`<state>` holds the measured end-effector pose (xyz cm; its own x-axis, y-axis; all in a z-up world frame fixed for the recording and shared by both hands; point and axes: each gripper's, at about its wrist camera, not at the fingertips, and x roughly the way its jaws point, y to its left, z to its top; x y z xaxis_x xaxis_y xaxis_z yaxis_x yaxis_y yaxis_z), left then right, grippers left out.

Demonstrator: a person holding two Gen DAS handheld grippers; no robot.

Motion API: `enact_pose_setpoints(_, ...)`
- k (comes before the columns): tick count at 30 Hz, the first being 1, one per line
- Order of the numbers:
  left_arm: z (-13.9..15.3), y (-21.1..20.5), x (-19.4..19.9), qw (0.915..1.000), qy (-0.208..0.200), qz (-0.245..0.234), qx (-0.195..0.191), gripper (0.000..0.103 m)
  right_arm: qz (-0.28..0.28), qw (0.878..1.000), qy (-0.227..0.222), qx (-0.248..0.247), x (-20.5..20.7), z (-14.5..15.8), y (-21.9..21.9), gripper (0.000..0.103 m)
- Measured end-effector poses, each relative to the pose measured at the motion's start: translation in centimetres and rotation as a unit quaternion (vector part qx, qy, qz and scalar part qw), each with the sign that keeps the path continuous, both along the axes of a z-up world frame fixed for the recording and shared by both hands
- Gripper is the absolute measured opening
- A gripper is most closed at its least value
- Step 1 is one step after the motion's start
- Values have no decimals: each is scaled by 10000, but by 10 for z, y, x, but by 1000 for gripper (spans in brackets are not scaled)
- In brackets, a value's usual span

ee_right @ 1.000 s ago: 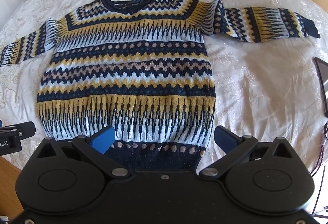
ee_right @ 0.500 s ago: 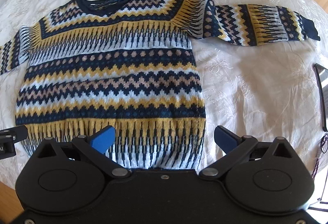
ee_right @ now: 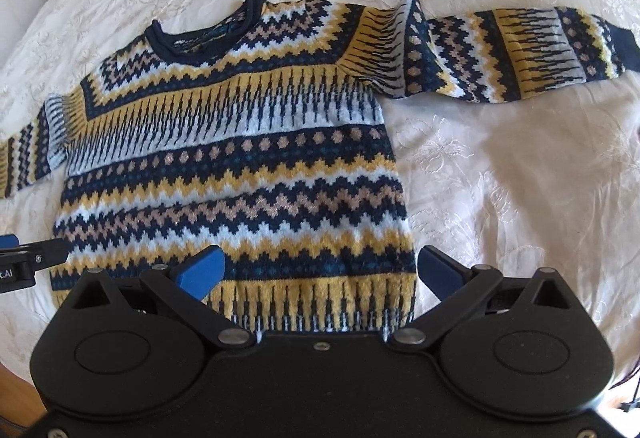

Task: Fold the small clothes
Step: 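Move the right gripper to the sleeve cuff and grasp it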

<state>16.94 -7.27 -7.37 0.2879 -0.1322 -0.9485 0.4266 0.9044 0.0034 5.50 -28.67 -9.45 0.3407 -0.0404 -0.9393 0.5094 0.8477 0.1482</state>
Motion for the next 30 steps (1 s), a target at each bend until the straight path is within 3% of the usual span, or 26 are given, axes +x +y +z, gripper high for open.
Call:
enact_pose_setpoints(4, 2, -3, 1, 9988, 111, 337, -333, 80, -95, 9998, -137, 134, -1, -1, -40, 102)
enact_pose_setpoints(12, 4, -26, -11, 9961, 118, 849, -198, 80, -33, 9991, -294, 308, 7, -5, -136, 101)
enact_pose_setpoints(19, -1, -54, -19, 9930, 187, 1155, -185, 80, -322, 9973, -519, 413, 7, -1, -228, 98)
enact_pose_setpoints(27, 0, -85, -21, 9927, 151, 1188, -145, 80, -365, 9967, -699, 211, -2, 7, -320, 79)
enact_pose_setpoints(30, 1, -93, -19, 9924, 158, 1219, -100, 80, -444, 9960, -770, -60, -5, 13, -347, 79)
